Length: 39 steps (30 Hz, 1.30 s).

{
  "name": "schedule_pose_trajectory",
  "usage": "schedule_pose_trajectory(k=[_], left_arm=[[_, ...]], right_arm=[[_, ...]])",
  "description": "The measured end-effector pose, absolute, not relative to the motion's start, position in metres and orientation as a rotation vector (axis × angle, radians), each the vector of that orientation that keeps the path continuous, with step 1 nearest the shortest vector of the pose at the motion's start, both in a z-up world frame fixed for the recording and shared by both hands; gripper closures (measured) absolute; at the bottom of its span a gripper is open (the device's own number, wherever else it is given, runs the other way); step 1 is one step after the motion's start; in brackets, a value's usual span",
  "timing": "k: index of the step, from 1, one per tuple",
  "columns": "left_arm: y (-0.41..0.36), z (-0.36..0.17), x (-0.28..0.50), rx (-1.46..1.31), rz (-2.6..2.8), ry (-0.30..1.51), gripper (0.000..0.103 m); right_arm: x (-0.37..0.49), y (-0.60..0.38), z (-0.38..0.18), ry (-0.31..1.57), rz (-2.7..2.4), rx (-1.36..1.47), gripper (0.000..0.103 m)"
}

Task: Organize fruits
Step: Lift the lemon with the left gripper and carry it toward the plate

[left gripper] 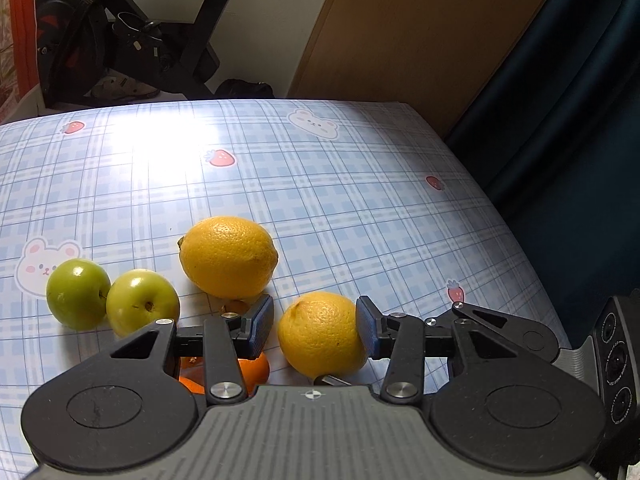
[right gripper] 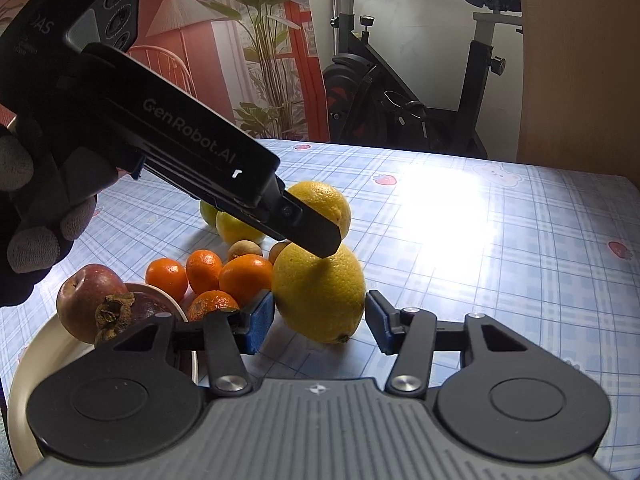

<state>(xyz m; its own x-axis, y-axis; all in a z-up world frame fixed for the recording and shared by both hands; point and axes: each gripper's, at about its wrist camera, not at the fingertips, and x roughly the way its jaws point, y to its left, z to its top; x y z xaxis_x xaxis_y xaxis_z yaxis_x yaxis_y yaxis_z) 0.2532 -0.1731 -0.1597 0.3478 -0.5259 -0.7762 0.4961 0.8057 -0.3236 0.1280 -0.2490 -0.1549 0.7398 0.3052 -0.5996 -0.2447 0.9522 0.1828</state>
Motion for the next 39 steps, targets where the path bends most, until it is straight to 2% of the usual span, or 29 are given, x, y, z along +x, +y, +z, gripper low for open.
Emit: schedule_pose_trajectory(k=[13,22,39], left_arm=[[-0.179,-0.167,0.252,-0.045,-0.703,1.037,0.056],[-0.182,-0.168,0.254,-0.029,-0.71,1.032,0.056],[-0.18,-0.151,0.234,-0.007,-0.746,1.012,0.056]], right_arm=[[0.122,-0.256,-0.158,0.677,0.29,0.143,0.051],[0.133,-0.26,-0.164,0.696,0.287,0.179,0.044],[0.115,-0.26,-0.148,0.702,0.277,0.206,0.048]])
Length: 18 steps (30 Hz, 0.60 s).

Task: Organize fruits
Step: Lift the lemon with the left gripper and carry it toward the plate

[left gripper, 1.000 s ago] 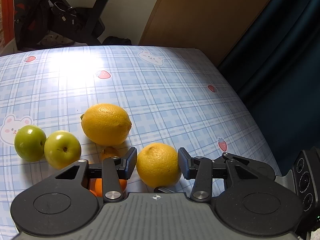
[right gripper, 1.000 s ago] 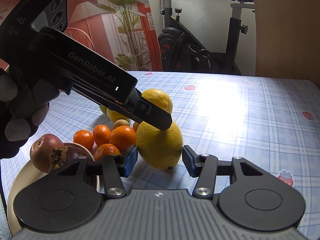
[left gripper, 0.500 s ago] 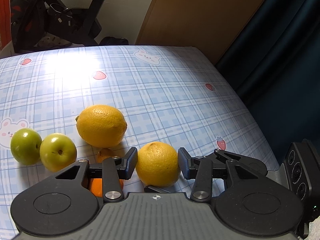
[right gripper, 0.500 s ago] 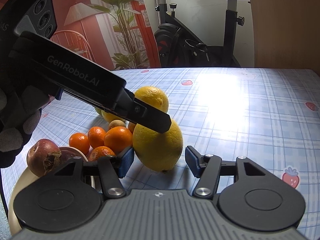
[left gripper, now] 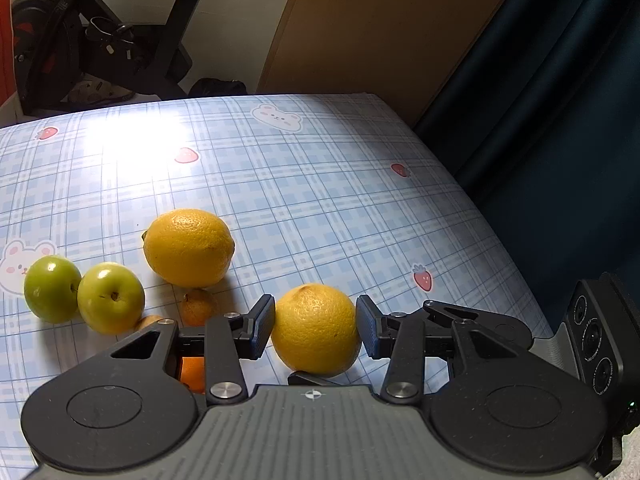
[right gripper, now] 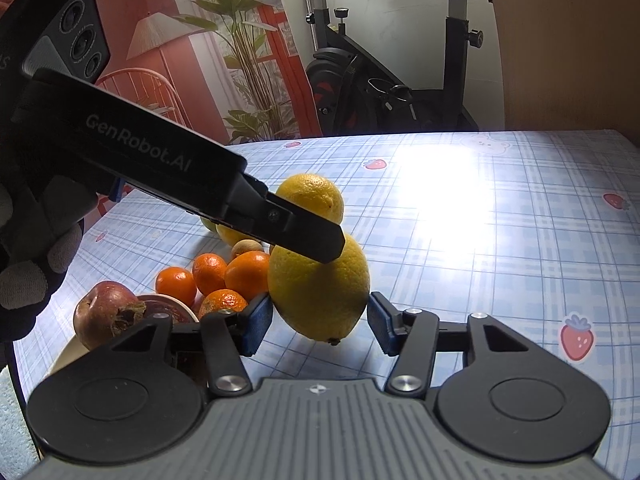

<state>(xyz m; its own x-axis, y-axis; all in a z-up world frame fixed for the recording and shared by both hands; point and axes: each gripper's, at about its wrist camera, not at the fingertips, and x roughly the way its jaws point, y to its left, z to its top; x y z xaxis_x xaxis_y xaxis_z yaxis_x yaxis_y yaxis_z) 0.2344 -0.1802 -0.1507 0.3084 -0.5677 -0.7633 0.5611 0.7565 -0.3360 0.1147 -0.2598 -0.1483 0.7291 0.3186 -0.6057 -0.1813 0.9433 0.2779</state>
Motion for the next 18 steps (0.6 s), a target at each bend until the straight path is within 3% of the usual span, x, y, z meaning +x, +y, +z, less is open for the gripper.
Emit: schedule_pose_trajectory(k=[18], left_arm=[[-0.142,-0.117,0.166,-0.01,-0.748,0.982,0.056]], right_arm=[[0.062,-0.219,-0.107,0.731,0.306,0.197,0.048]])
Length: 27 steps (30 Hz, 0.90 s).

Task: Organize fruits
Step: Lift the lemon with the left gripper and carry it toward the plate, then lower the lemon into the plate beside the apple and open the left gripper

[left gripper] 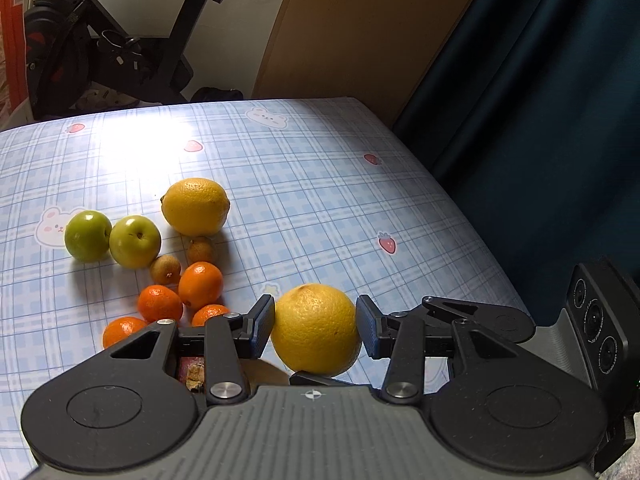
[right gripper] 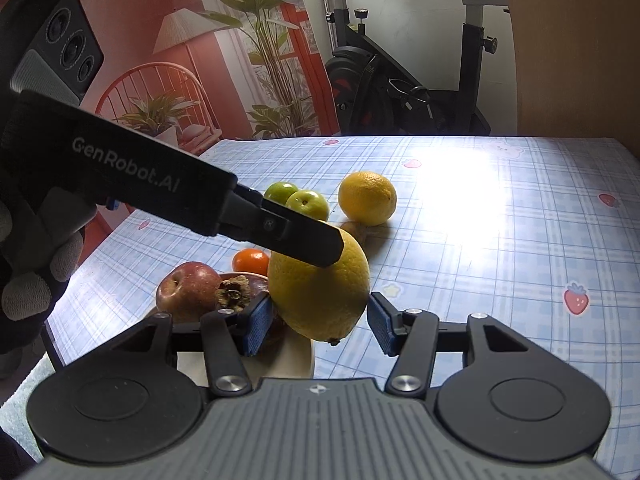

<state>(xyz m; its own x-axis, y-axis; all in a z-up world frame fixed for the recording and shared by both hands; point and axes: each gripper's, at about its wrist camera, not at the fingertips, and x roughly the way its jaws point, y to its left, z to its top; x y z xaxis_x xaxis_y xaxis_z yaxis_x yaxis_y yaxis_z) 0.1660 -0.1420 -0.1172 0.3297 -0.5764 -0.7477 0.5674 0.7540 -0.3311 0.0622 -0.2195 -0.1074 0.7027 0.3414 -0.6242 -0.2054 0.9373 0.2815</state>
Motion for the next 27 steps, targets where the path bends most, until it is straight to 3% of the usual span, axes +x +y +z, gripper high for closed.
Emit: schedule_pose_trajectory(k=[11,27], left_arm=[[-0.095,-0.122,0.121,-0.034,-0.73,1.015,0.056],[-0.006,-0.153,0.116,-0.115,-0.578,1.096,0.056]], right_arm=[[0.035,-0.178,-0.104,0.809,0.38,0.162,0.048],[0.073,-0.101,-0.136,0.971,0.592,0.083,0.048]])
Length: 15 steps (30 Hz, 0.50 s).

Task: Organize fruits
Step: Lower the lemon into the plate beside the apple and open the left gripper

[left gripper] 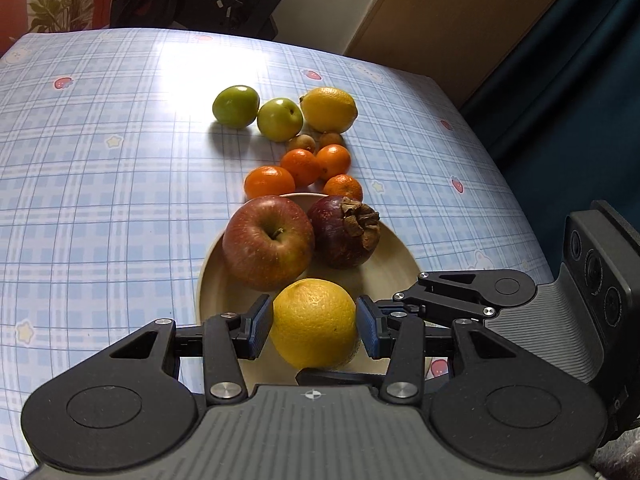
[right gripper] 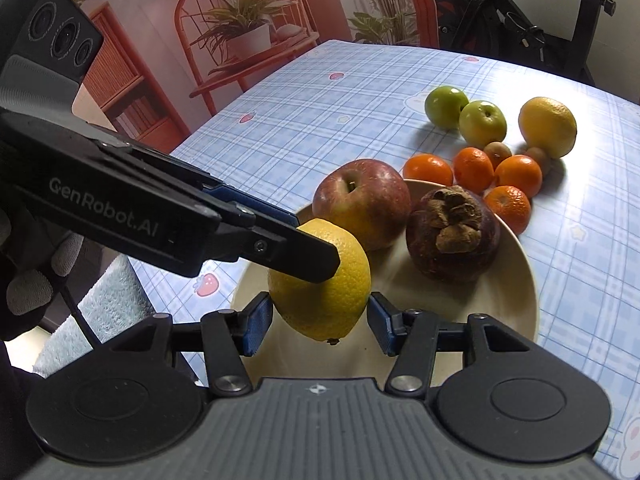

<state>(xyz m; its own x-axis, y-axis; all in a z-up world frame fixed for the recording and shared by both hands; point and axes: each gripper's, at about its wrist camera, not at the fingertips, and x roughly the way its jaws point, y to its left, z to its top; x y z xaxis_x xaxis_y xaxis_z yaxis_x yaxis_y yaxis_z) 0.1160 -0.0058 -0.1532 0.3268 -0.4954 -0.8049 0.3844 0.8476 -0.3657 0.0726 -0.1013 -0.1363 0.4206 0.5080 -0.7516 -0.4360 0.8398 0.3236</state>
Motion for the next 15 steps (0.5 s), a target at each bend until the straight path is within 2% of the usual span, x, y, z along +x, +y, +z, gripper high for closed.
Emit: schedule_pose_trajectory(k=[15], left_arm=[[0.012,-0.157,0.122,-0.127,-0.521,1.105,0.055]], right_arm=[[0.094,-0.079,-0.147,1.003,0.643,0.077,0.048]])
